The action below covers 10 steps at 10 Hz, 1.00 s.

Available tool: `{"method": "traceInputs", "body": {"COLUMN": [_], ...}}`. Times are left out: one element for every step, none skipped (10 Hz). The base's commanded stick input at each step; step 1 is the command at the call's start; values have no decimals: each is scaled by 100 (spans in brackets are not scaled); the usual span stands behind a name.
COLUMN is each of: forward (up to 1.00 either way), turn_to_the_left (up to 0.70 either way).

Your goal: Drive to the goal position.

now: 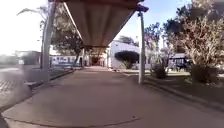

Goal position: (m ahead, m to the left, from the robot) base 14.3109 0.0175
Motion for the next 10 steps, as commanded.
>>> {"method": "traceInputs", "body": {"forward": [70, 70, 70, 70, 70, 70, 70, 70, 70, 70], "turn_to_the_left": [0, 0, 0, 0, 0, 0, 0, 0, 0, 0]}}
